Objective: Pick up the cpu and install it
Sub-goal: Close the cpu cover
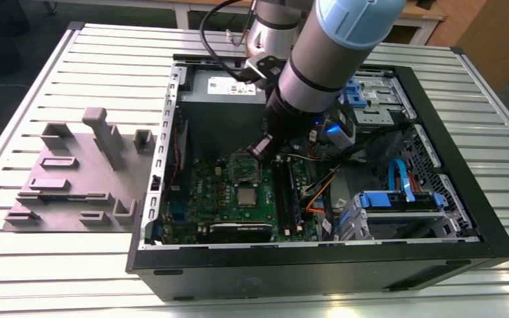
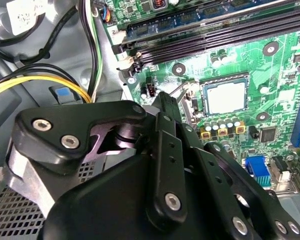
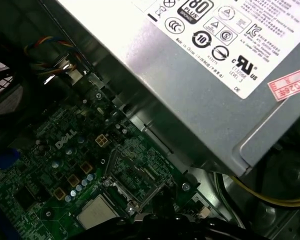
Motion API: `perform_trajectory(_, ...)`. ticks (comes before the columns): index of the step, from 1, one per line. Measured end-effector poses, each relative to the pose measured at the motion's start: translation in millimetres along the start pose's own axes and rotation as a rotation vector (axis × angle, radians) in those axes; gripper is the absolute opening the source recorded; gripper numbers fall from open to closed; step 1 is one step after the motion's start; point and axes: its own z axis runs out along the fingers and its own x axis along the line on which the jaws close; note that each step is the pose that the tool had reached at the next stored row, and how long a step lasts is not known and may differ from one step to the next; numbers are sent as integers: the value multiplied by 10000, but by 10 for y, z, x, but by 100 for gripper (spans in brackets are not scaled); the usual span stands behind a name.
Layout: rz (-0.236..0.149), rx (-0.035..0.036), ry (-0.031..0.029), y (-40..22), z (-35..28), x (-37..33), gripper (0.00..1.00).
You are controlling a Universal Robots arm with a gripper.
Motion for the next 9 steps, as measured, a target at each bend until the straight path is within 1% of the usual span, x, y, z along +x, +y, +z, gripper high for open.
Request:
perform_trajectory(6,-2,-91,91,-41,-9,-15,10)
perform_trajectory(9,-7,-97,100,-42,-10,-15,10)
